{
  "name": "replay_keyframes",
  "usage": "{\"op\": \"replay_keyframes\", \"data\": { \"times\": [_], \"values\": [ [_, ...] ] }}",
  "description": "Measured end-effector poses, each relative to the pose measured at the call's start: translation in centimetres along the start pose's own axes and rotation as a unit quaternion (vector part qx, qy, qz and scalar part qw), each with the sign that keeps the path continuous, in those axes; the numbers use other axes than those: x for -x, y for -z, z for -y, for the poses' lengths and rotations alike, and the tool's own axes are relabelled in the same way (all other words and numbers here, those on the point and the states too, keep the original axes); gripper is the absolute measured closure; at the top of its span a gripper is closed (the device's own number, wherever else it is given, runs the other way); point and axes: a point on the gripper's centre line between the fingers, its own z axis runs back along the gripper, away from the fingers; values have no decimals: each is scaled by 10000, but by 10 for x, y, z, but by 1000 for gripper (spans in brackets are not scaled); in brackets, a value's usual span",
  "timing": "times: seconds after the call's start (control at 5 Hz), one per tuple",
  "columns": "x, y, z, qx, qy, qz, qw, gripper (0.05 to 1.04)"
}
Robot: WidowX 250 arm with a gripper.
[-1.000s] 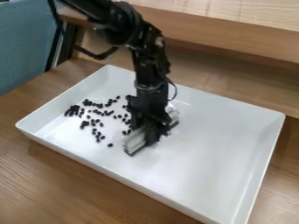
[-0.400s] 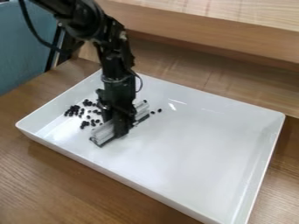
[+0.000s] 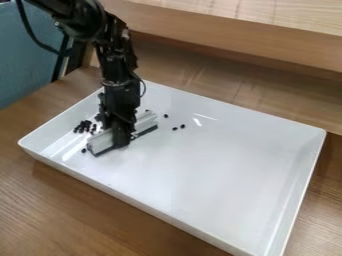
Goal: Sweep into pile
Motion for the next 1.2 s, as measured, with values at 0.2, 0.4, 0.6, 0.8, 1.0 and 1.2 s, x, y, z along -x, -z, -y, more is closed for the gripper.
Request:
{"op": "replay_keyframes", "data": {
  "times": [0.2, 0.4, 0.6, 0.8, 1.0, 1.2],
  "values": [
    [-4, 1, -15, -67, 457, -27, 9989, 687],
    [-6, 1, -25, -28, 448, 8, 9990, 687],
    [-6, 1, -32, 74, 262, 96, 9996, 687],
    [-6, 2, -31, 244, 143, 226, 9993, 643],
    [-5, 1, -23, 557, -5, 438, 9975, 393],
    [4, -4, -13, 764, -45, 566, 9955, 151]
  ]
}}
